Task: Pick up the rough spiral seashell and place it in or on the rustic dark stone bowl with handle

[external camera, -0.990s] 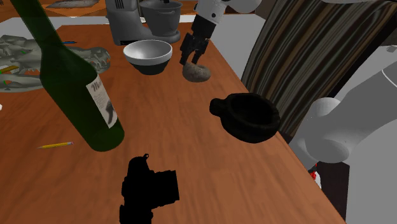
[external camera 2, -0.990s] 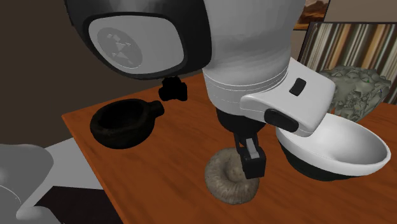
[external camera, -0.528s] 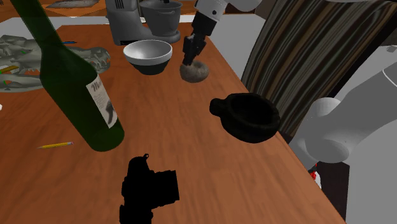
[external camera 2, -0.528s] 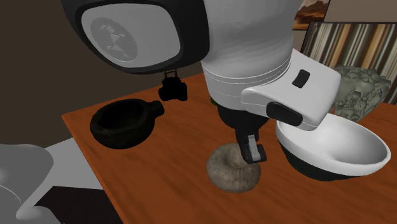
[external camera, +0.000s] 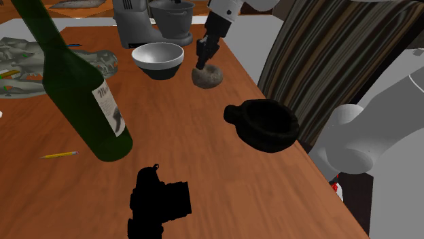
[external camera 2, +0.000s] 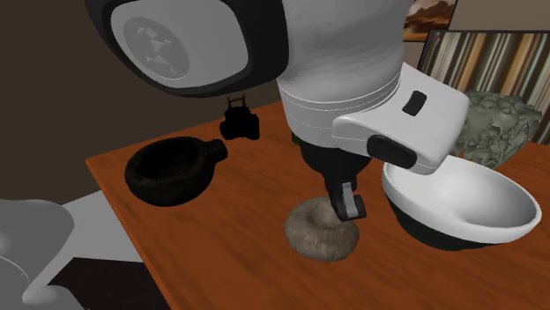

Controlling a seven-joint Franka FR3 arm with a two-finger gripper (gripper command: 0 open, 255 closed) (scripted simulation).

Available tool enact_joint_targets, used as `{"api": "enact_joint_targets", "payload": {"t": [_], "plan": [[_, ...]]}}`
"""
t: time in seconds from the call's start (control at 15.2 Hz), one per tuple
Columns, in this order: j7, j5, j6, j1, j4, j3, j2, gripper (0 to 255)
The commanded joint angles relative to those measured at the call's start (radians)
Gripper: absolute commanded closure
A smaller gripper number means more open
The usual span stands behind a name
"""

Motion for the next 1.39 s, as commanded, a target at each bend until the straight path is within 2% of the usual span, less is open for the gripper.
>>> {"api": "enact_joint_targets", "payload": {"t": [0.0,0.13,0.2,0.26,0.33,0.4,0.46,0.53,0.66,0.73,1.32], "plan": [[0.007,-0.006,-0.022,-0.001,0.012,-0.001,0.01,255],[0.007,-0.005,-0.022,-0.001,0.015,-0.001,0.007,255],[0.007,-0.005,-0.022,-0.001,0.015,-0.001,0.007,0],[0.178,-0.278,-0.026,-0.011,0.065,0.139,0.022,0],[0.339,-0.547,-0.08,-0.034,0.116,0.294,0.066,0],[0.168,-0.191,-0.038,-0.022,0.067,0.161,0.029,0],[0.172,-0.197,-0.037,-0.004,0.066,0.145,0.029,0],[0.313,-0.431,0.017,-0.007,-0.007,0.246,-0.037,0],[0.591,-0.861,0.021,-0.089,-0.14,0.511,-0.126,0],[0.676,-0.984,-0.001,-0.128,-0.181,0.608,-0.145,0],[0.698,-1.031,0.093,-0.166,-0.233,0.589,-0.112,0]]}}
